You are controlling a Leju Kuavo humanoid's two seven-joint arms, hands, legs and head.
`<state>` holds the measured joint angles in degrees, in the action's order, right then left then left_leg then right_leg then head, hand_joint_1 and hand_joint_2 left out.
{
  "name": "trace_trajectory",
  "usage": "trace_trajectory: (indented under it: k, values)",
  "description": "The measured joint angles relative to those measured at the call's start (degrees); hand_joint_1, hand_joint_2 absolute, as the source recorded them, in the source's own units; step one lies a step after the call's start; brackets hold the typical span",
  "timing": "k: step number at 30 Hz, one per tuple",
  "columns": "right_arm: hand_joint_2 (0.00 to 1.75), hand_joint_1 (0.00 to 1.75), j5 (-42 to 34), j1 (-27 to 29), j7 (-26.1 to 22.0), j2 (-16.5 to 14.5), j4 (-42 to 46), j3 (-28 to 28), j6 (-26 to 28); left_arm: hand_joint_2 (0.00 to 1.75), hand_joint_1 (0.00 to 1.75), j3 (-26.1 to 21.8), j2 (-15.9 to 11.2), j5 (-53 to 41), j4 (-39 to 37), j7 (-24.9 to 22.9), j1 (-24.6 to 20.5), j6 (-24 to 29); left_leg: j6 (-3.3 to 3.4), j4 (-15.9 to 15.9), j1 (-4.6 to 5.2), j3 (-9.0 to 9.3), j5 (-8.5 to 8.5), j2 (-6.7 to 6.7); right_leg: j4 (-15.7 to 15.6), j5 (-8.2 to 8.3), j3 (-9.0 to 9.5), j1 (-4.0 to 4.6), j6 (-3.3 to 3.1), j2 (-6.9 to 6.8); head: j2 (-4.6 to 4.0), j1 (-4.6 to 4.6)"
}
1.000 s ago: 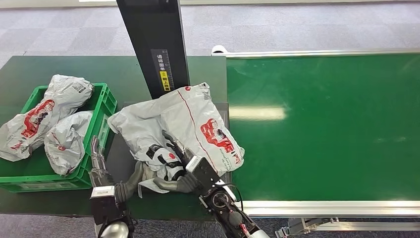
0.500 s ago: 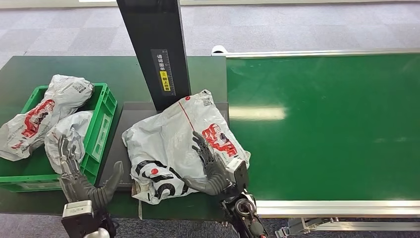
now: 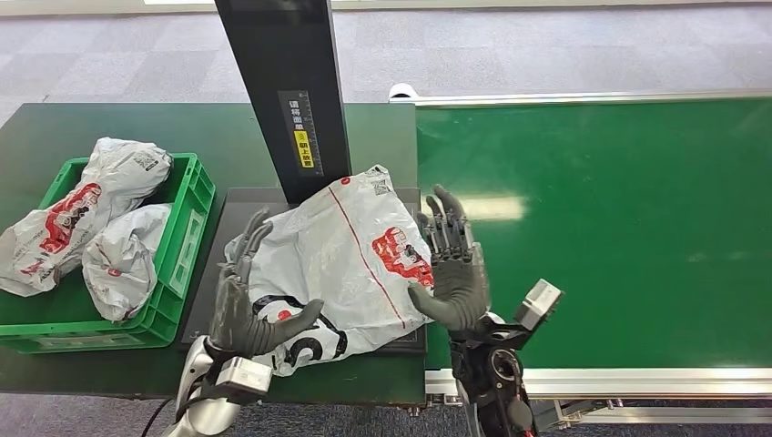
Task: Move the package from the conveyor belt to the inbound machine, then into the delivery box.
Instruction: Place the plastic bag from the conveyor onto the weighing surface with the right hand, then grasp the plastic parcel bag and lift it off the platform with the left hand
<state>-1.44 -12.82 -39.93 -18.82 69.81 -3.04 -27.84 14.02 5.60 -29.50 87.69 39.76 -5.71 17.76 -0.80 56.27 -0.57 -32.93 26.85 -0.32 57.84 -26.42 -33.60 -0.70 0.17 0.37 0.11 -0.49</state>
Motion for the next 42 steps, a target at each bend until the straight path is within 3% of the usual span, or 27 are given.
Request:
trace_trajectory:
  k: [8,12,19,32,36,42]
  values:
    - [1.75,0.0,0.4,2.49,0.0,-0.13,8.14,4.72,0.88,1.75,0.0,-0.01,2.24,-1.56,-10.05,-0.94,-4.56,-4.06,0.0,0.0,-0.04,-0.02,0.0,-0.05,0.0,-0.02,-0.09,0.04,-0.01,-0.02,0.01,-0.02]
    - [1.75,0.0,0.66,4.63,0.0,-0.12,13.66,6.62,3.3,1.75,0.0,0.72,3.45,-4.68,-23.6,-0.54,-10.81,-7.62,0.01,0.0,-0.02,-0.02,-0.01,-0.04,0.0,-0.01,-0.04,0.03,-0.01,-0.04,0.0,-0.03]
    - [1.75,0.0,1.9,7.93,0.0,0.09,22.49,10.44,7.4,1.75,0.0,2.13,4.97,-7.51,-42.4,0.08,-17.88,-4.17,0.02,0.02,0.01,-0.02,0.0,-0.04,0.0,0.0,-0.02,-0.02,0.01,-0.04,0.01,-0.02]
    - [1.75,0.0,1.01,10.06,0.0,0.25,29.77,13.12,7.04,1.75,0.02,2.14,5.69,-10.34,-52.17,-1.9,-22.14,-1.93,0.03,-0.01,0.0,0.29,0.0,-0.06,0.0,-0.02,0.36,0.0,0.01,-0.06,0.01,-0.01]
    - [1.75,0.0,1.31,10.42,0.0,0.23,30.38,14.14,5.97,1.75,1.69,2.14,6.0,-12.19,-54.52,-3.6,-23.32,-0.64,0.05,-0.01,0.0,0.43,0.02,-0.07,-0.01,-0.02,0.52,0.0,0.01,-0.06,0.01,-0.02]
    - [1.75,0.0,1.46,10.44,0.0,0.22,30.39,14.7,5.96,1.75,1.75,2.13,6.32,-13.11,-56.67,-4.46,-24.25,-0.2,0.05,-0.03,-0.01,0.61,0.01,-0.07,-0.01,-0.02,0.73,0.0,0.01,-0.07,0.01,-0.02]
